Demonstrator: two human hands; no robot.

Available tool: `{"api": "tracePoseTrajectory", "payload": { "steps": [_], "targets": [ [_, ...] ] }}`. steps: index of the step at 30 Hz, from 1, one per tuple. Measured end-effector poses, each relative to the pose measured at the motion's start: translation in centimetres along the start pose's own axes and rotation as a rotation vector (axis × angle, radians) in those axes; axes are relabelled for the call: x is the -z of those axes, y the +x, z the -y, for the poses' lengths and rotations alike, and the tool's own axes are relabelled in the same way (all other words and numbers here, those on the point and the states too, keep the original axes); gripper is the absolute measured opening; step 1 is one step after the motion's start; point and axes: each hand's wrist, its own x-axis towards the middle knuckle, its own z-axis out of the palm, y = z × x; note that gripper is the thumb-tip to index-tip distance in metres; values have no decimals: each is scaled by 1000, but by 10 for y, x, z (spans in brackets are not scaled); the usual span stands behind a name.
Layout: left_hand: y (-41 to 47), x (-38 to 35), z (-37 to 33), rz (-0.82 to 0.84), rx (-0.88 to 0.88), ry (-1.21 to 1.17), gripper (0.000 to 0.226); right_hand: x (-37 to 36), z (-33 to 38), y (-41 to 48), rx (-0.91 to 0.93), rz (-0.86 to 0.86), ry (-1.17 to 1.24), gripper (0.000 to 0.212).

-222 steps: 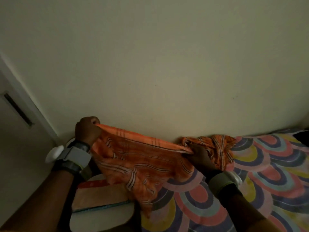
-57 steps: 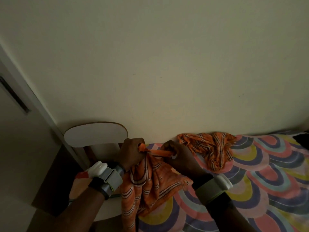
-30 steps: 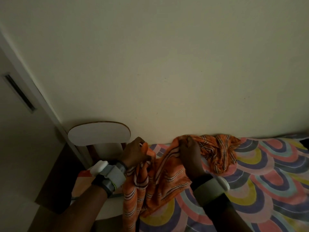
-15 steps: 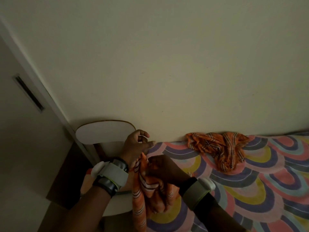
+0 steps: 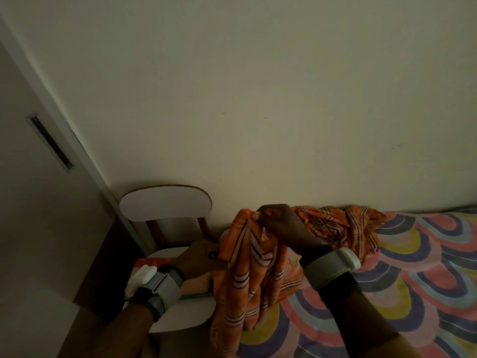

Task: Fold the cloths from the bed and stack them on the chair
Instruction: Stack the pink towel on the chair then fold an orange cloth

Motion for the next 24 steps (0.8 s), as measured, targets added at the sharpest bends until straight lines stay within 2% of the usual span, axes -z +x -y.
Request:
{"api": "tracePoseTrajectory", "payload": {
  "steps": [2, 3, 5, 7, 9, 10, 13, 15, 17, 19, 20, 21, 24],
  "targets": [
    [-3, 3, 2, 10, 47, -86, 19, 13, -10, 12, -43, -108, -3, 21],
    [-3, 4, -4, -40, 61, -151, 11, 19, -19, 19, -83, -182, -47, 19],
    [-1, 3, -11, -154, 31, -209, 16, 24, -34, 25, -190, -255, -198, 20],
    [2, 6, -28, -214, -69, -150, 15, 14, -36, 20, -205, -130, -201, 46],
    [7, 5, -45, -161, -147, -62, 8, -9, -25, 8, -82, 95, -190, 67],
    [9, 4, -52, -132, -168, -17, 9, -22, -22, 4, -24, 191, -220, 69],
    [9, 5, -60, -84, -218, 55, 8, -38, -21, 0, 90, 247, -306, 40],
    [2, 10, -55, -83, -188, 51, 13, -29, -20, 1, 67, 223, -325, 25],
    [-6, 12, -36, -62, -116, 83, 24, -15, -17, 2, 61, 206, -320, 22],
    [-12, 10, -13, -42, -33, 68, 51, 1, -16, 6, 37, 208, -284, 19],
    [-15, 8, -2, -67, 15, 6, 46, 7, -19, 11, 6, 194, -295, 15],
    [-15, 8, 8, -121, 61, -46, 35, 12, -21, 17, -38, 142, -309, 11],
    [-12, 5, 12, -338, 217, -275, 37, 19, -39, 31, -174, -178, -224, 7]
  ]
}}
